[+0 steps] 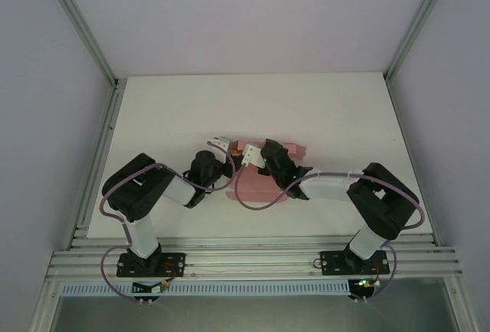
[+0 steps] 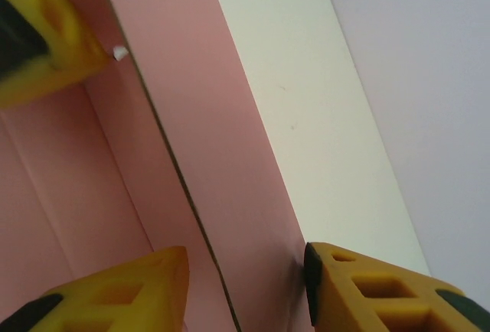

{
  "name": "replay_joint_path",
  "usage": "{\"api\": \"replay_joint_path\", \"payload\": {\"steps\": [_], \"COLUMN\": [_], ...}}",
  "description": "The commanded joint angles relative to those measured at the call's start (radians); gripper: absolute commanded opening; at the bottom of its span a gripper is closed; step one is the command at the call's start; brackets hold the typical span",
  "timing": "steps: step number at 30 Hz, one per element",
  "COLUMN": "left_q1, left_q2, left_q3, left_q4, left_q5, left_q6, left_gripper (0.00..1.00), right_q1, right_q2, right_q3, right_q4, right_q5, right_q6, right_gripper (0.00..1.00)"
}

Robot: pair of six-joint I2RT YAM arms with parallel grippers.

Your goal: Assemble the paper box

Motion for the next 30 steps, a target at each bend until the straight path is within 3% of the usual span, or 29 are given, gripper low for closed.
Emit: {"api": "replay_joint_path", "payload": {"steps": [1,12,15,19,23,28,30], "left_q1": [0.005,0.005,0.005,0.005,0.005,0.005,0.005], "left_q2": [-0.017,0.000,-0.002,-0.001,-0.003,-0.043,-0.073], "left_q3": [0.009,0.025,0.031,0.047,0.050,0.050,0.046], "left_q4": [0.070,0.057,0.041,0.014,0.012,-0.012,-0.030], "left_q5": [-0.017,0.007,0.012,0.011,0.015,0.057,0.062], "left_q6": [-0.017,-0.007,-0.001,0.003,0.002,-0.015,-0.037], "left_gripper": [0.29,0.28,0.29,0.28,0.29,0.35,0.48], "right_q1": [-0.032,-0.071,-0.079,-0.089,-0.096,-0.083,-0.077], "right_q2": [-0.031,-0.089,-0.073,-0.054,-0.057,-0.044,-0.033], "right_q3": [0.001,-0.041,-0.029,-0.039,-0.052,-0.063,-0.070], "right_q4": [-0.146,-0.042,-0.028,0.005,-0.008,-0.007,0.005], "right_q5": [-0.009,-0.022,-0.048,-0.032,-0.025,-0.023,-0.014], "right_q6": [-0.014,-0.165,-0.176,-0.215,-0.223,-0.224,-0.240], "right_gripper": [0.44,0.42,0.29,0.21,0.00,0.00,0.00]}}
